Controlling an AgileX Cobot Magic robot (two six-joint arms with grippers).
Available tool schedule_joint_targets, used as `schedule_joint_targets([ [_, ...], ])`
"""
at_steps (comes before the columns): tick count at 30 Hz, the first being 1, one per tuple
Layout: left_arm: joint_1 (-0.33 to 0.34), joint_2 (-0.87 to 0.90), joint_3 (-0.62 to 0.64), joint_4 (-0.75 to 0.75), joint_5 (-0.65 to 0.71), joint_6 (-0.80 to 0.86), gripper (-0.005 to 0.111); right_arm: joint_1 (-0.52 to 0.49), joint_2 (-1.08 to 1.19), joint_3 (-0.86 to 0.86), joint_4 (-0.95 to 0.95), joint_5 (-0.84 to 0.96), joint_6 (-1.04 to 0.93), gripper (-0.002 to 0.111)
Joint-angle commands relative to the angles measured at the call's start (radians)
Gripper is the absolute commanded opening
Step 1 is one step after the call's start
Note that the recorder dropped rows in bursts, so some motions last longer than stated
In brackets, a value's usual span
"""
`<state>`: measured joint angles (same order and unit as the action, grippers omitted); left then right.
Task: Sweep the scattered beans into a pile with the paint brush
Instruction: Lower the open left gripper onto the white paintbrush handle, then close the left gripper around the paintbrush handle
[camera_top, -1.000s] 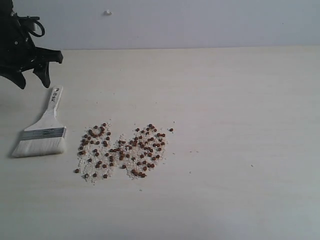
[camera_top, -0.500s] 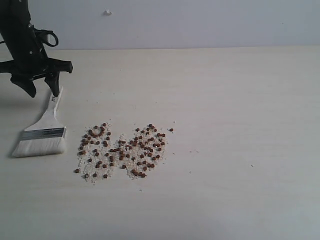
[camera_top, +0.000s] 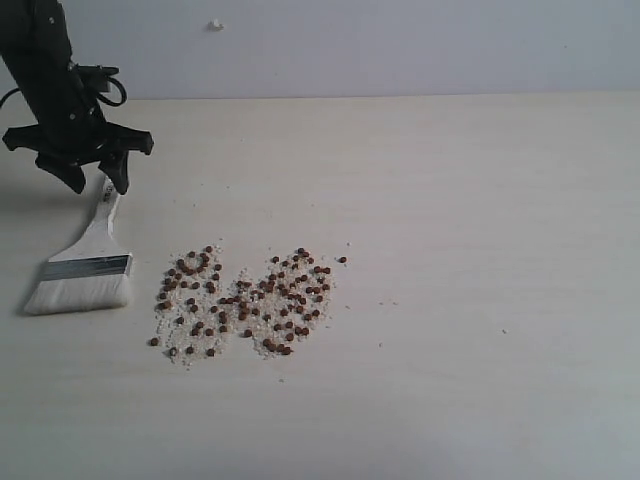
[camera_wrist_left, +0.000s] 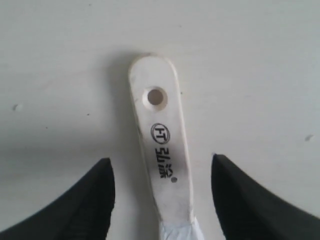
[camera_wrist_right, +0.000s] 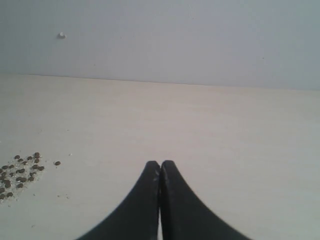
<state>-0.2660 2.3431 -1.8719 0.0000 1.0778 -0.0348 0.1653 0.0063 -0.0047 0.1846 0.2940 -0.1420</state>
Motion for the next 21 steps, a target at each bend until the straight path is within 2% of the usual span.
schedule_joint_targets([
  [1, -0.005, -0.004, 0.030, -0.010, -0.047, 0.013, 0.055, -0.003, -0.006, 0.005, 0.000, -0.005, -0.001, 0.000],
  [7, -0.005, -0.004, 0.077, -0.012, -0.095, 0.009, 0.055, -0.003, -0.006, 0.005, 0.000, -0.005, -0.001, 0.000],
  [21, -0.005, -0.004, 0.116, -0.019, -0.102, -0.030, 0.055, -0.003, -0.006, 0.005, 0.000, -0.005, -0.001, 0.000],
])
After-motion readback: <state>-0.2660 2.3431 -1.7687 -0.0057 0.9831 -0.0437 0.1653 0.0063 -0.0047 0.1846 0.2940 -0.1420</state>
